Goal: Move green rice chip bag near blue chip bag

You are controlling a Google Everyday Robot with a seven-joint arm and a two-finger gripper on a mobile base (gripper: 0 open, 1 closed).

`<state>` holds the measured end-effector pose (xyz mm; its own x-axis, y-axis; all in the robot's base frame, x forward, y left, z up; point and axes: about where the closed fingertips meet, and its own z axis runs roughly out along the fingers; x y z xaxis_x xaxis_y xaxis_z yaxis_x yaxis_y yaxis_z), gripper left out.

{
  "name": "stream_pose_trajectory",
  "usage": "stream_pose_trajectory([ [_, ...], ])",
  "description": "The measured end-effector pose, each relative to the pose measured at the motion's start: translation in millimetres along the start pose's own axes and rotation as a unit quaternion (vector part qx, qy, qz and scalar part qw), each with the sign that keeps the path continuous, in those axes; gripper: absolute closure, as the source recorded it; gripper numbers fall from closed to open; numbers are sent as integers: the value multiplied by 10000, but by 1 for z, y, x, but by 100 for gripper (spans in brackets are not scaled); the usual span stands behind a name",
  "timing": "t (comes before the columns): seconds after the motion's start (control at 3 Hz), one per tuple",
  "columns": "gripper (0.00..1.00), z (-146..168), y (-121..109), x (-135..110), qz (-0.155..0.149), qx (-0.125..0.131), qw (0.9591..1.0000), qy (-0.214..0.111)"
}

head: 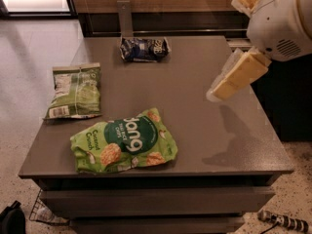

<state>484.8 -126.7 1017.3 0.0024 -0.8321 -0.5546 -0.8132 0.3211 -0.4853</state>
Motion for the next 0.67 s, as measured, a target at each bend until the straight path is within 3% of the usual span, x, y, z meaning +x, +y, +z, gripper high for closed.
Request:
stream_pose_trajectory([
  [0.33,0,34,32,-9,-2,-461,9981,-399],
  [0.67,0,38,40,-19,-32,-574,9967,-574],
])
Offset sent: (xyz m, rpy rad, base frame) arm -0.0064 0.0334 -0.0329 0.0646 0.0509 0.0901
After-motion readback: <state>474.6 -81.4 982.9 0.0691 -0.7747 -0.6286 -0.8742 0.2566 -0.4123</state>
